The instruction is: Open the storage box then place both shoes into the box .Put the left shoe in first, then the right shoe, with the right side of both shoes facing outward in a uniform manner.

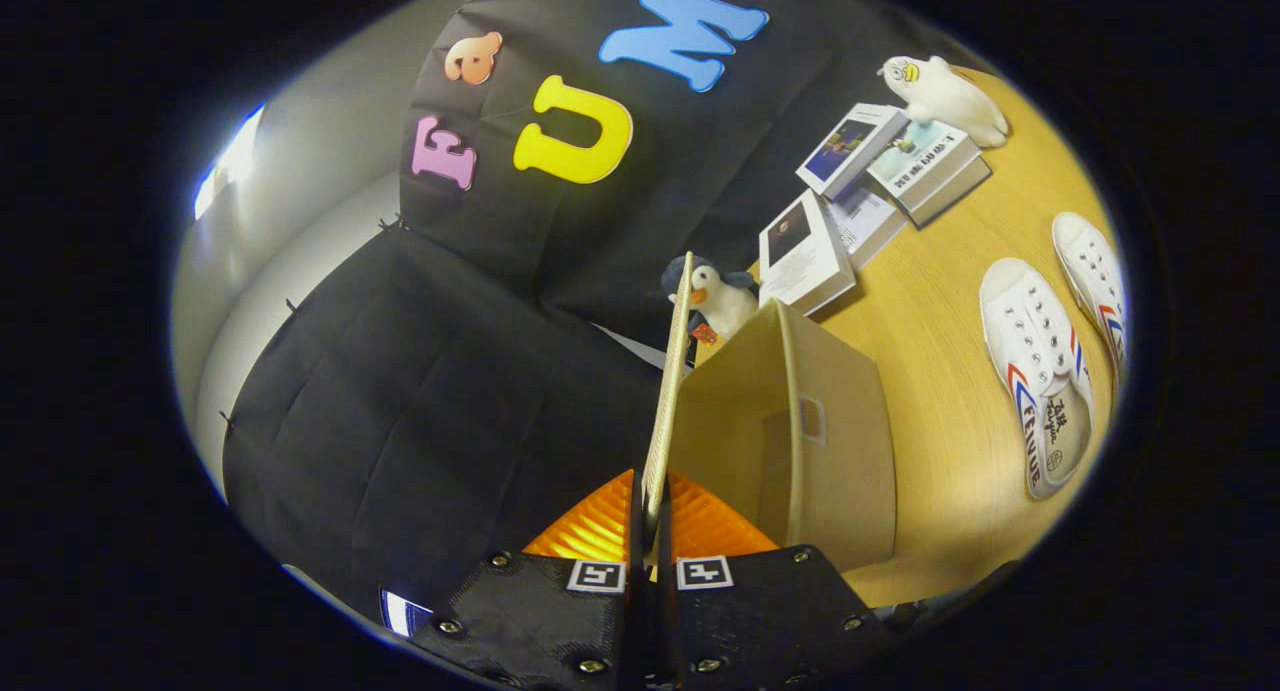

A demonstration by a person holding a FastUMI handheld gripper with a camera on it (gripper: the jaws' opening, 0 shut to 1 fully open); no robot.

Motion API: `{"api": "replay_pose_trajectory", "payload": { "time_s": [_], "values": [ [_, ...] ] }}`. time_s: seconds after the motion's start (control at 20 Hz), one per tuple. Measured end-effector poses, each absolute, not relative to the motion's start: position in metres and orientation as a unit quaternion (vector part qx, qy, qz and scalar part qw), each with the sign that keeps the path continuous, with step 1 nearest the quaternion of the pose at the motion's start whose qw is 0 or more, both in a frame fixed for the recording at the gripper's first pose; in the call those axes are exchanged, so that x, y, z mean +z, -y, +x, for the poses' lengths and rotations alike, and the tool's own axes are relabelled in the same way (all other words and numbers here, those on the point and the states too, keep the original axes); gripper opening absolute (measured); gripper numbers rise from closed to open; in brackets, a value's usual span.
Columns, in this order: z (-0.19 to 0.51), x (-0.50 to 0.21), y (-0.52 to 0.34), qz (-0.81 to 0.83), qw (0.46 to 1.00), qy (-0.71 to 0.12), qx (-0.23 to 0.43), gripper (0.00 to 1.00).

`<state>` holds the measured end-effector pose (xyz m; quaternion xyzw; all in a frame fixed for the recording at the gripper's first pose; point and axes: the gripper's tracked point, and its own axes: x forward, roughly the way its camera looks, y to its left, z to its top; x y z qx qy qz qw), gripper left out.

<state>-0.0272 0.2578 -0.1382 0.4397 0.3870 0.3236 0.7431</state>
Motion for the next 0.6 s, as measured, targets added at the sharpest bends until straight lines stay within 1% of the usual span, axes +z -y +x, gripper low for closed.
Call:
{"api": "replay_pose_trajectory", "payload": {
  "time_s": [0.35, 0.6],
  "values": [
    [-0.023, -0.091, -0.307, 0.375, 0.770, -0.364, 0.366, 0.04],
    [-0.031, -0.072, -0.351, 0.342, 0.775, -0.356, 0.394, 0.04]
  ]
}}
